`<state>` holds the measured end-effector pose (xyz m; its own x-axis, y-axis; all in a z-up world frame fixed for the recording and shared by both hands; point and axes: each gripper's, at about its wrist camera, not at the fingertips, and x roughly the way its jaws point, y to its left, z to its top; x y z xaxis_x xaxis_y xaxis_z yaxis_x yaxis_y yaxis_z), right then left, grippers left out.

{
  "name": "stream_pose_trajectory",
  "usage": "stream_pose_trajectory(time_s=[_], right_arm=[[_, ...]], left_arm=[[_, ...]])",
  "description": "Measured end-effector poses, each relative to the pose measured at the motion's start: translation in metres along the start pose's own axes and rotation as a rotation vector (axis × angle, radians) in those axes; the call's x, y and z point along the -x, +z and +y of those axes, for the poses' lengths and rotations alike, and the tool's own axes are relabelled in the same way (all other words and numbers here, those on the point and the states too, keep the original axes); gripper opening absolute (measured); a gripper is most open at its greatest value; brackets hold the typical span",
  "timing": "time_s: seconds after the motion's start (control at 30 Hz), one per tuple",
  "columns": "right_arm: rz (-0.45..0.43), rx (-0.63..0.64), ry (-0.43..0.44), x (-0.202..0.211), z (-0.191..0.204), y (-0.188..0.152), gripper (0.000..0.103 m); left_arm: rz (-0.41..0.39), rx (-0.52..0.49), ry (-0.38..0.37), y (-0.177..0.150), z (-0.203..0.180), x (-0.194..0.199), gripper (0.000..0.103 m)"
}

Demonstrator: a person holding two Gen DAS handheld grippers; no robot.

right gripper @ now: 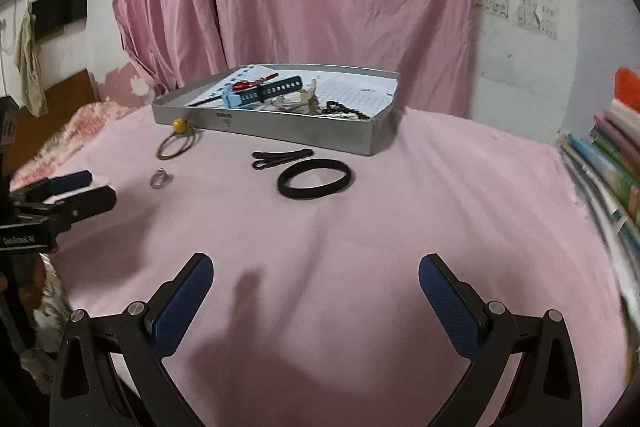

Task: Organize jewelry
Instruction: 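Lift both tools away from the tray toward the remaining items, then grasp the silver ring with the left tool while the right tool grasps the black hair tie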

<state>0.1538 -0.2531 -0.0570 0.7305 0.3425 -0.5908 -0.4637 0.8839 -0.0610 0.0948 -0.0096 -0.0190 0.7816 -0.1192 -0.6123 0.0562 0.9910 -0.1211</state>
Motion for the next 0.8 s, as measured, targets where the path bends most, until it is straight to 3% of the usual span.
stream_pose_trajectory(time_s=[0.23,0.47,0.57,0.67,0.8], right_arm=[[0.040,0.029,0.005,-0.002,-0.011,0.017,0.103],[0.150,0.063,0.114,-0.022,-0.017,0.038,0.103],[0.184,0.079,0.147,-0.032,-0.014,0.043,0.093],[0.216,0.102,0.158,-0.044,-0.011,0.047,0.085],[0.240,0.110,0.169,-0.055,-0.012,0.052,0.079]], left_arm=[[0.037,-0.020,0.041,0.008,-0.003,-0.013,0.102],[0.105,-0.028,-0.024,0.015,-0.001,-0.025,0.101],[0.135,-0.052,-0.067,0.018,-0.002,-0.028,0.101],[0.158,-0.091,-0.061,0.023,-0.004,-0.032,0.092],[0.178,-0.144,-0.038,0.028,-0.006,-0.037,0.066]])
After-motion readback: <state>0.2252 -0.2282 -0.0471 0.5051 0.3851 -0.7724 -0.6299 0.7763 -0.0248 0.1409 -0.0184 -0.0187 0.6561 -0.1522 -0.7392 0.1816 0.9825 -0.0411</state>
